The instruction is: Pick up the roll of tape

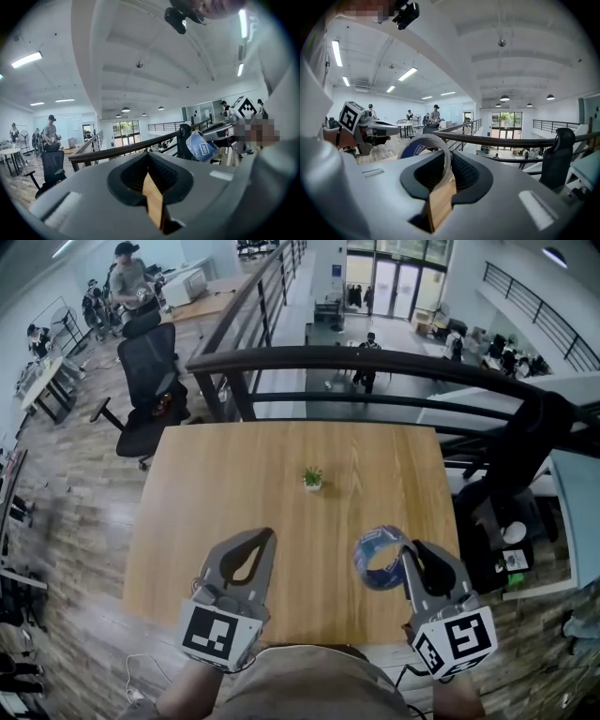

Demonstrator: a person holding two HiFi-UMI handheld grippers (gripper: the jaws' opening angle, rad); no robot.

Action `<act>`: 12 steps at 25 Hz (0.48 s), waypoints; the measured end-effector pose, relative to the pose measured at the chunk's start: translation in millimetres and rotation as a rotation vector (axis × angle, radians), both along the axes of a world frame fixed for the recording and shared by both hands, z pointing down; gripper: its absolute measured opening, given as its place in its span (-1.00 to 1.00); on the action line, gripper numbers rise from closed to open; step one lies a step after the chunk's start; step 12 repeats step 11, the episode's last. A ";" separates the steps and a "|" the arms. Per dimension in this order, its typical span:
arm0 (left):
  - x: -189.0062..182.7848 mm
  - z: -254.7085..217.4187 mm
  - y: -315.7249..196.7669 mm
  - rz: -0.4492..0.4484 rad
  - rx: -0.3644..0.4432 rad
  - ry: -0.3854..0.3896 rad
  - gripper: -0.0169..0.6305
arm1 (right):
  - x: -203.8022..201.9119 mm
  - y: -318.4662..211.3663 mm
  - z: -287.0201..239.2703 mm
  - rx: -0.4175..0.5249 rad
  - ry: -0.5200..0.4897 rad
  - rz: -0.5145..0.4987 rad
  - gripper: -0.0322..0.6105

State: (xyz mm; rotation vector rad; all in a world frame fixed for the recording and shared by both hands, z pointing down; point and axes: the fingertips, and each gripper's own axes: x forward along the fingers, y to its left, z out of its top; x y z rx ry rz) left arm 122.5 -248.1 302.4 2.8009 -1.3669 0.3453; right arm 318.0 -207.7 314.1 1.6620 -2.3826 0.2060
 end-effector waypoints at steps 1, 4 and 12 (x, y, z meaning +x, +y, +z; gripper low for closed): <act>-0.5 0.1 0.1 -0.002 0.000 -0.001 -0.95 | -0.3 0.1 -0.7 0.004 0.006 -0.001 -0.72; -1.7 1.9 1.1 -0.008 0.001 -0.008 -0.95 | -1.9 0.3 -1.2 0.003 0.001 -0.011 -0.72; -4.4 3.7 0.8 -0.017 0.001 -0.010 -0.95 | -7.1 -1.0 3.8 -0.009 0.005 -0.032 -0.72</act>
